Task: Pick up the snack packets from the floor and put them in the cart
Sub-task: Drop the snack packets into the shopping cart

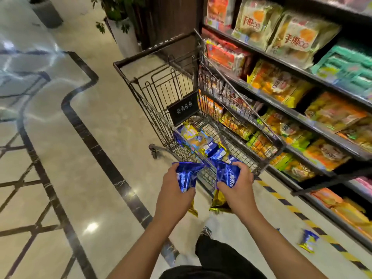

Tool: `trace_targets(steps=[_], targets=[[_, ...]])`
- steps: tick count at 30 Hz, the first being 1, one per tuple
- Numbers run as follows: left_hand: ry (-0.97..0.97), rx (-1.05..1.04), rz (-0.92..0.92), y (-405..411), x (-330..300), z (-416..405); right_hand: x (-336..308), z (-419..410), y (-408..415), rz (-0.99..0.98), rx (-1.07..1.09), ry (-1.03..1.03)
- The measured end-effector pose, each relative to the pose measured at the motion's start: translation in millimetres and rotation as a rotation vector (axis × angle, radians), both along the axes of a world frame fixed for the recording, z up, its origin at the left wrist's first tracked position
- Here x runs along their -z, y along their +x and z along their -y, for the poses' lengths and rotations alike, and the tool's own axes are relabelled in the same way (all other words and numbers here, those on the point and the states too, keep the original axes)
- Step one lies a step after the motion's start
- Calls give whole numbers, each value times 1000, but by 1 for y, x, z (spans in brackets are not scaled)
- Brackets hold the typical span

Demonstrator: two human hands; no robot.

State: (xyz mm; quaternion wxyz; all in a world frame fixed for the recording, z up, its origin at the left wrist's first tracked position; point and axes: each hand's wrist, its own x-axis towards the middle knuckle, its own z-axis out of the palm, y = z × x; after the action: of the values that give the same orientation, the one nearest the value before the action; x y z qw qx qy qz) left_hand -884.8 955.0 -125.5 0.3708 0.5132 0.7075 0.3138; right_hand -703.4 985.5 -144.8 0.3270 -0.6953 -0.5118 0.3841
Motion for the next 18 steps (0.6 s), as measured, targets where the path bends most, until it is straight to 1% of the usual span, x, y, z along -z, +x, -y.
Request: trace_targets(steps=[4,10,14,18], targets=[[67,70,-42,12,-10,-46,2,-46,21,-23,86,7],[81,139,-67,41,-15,-109,20,-98,57,-55,164,-32],[41,204,-65,61,-6,-141,35,-120,77,-44,227,-69],[-27,257,-97,75,8,-173,49,-136,92,54,316,-97]])
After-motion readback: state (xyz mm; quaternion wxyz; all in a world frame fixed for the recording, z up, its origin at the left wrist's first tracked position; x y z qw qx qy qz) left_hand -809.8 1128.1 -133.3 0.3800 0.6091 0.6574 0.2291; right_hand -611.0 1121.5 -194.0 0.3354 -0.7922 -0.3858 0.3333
